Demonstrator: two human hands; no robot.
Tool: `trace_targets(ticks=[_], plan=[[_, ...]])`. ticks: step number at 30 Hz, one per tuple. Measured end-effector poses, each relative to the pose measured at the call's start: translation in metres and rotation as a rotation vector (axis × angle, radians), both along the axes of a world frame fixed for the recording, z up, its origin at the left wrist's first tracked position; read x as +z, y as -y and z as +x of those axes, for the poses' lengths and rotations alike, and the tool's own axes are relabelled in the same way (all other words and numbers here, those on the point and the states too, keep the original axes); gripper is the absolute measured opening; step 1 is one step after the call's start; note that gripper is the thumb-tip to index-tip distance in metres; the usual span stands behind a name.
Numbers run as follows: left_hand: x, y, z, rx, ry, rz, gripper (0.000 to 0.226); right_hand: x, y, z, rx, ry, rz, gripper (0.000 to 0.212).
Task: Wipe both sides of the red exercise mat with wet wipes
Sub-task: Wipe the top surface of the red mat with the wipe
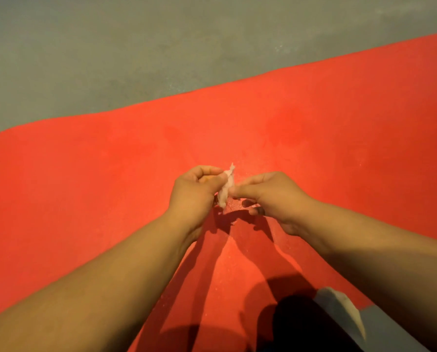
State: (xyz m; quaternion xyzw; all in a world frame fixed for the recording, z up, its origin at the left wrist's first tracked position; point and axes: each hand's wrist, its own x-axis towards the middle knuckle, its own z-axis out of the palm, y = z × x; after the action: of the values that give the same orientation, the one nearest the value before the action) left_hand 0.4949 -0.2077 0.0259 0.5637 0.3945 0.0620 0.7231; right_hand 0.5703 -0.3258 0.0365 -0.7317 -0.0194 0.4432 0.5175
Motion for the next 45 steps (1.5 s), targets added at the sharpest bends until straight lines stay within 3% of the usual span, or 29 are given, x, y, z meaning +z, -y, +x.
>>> trace_targets(ticks=[5, 8, 10, 13, 14, 16, 19, 21, 22, 25, 29, 33, 36, 38, 43, 45], plan=[[-0.022, -0.022, 0.024, 0.114, -0.065, 0.086, 0.02, -0.02, -0.024, 0.024, 0.025, -0.014, -0.034, 0.015], [-0.037, -0.046, 0.031, 0.187, -0.121, -0.073, 0.018, -0.025, -0.035, 0.049, 0.029, 0.01, -0.068, 0.018], [-0.037, -0.057, 0.032, 0.101, -0.086, -0.321, 0.005, -0.028, -0.04, 0.063, 0.046, 0.025, -0.086, 0.018], [-0.035, -0.074, 0.033, -0.206, -0.116, -0.446, 0.025, -0.034, -0.047, 0.077, 0.08, 0.047, -0.118, 0.018], [-0.035, -0.082, 0.036, -0.255, -0.147, -0.401, 0.028, -0.036, -0.049, 0.081, 0.086, 0.055, -0.124, 0.017], [-0.036, -0.105, 0.047, -0.18, -0.201, -0.176, 0.011, -0.04, -0.053, 0.088, 0.078, 0.081, -0.126, 0.012], [-0.042, -0.156, 0.064, -0.058, -0.218, 0.554, 0.013, -0.049, -0.054, 0.098, 0.061, 0.179, -0.126, 0.004], [-0.045, -0.178, 0.068, -0.232, -0.209, 1.016, 0.007, -0.056, -0.051, 0.101, 0.086, 0.245, -0.141, 0.008], [-0.047, -0.181, 0.067, -0.423, -0.212, 1.114, 0.007, -0.06, -0.05, 0.1, 0.11, 0.273, -0.157, 0.011], [-0.062, -0.174, 0.061, -0.956, -0.252, 1.194, 0.037, -0.067, -0.042, 0.092, 0.197, 0.415, -0.224, 0.016], [-0.079, -0.176, 0.053, -1.101, -0.124, 1.452, 0.046, -0.062, -0.026, 0.083, 0.463, 0.782, -0.348, 0.034], [-0.102, -0.158, 0.022, -0.936, -0.075, 1.542, 0.037, -0.067, -0.007, 0.085, 0.714, 0.855, -0.619, 0.064], [-0.106, -0.126, -0.001, -1.079, 0.132, 1.515, 0.03, -0.07, 0.008, 0.09, 0.76, 0.71, -0.807, 0.085], [-0.108, -0.124, -0.009, -1.159, 0.162, 1.506, 0.028, -0.07, 0.02, 0.093, 0.754, 0.636, -0.837, 0.091], [-0.103, -0.166, 0.017, -0.711, -0.222, 1.388, 0.039, -0.075, 0.035, 0.093, 0.811, 0.668, -0.844, 0.088], [-0.094, -0.154, 0.016, -0.767, -0.187, 1.423, 0.038, -0.076, 0.036, 0.094, 0.817, 0.67, -0.837, 0.088]])
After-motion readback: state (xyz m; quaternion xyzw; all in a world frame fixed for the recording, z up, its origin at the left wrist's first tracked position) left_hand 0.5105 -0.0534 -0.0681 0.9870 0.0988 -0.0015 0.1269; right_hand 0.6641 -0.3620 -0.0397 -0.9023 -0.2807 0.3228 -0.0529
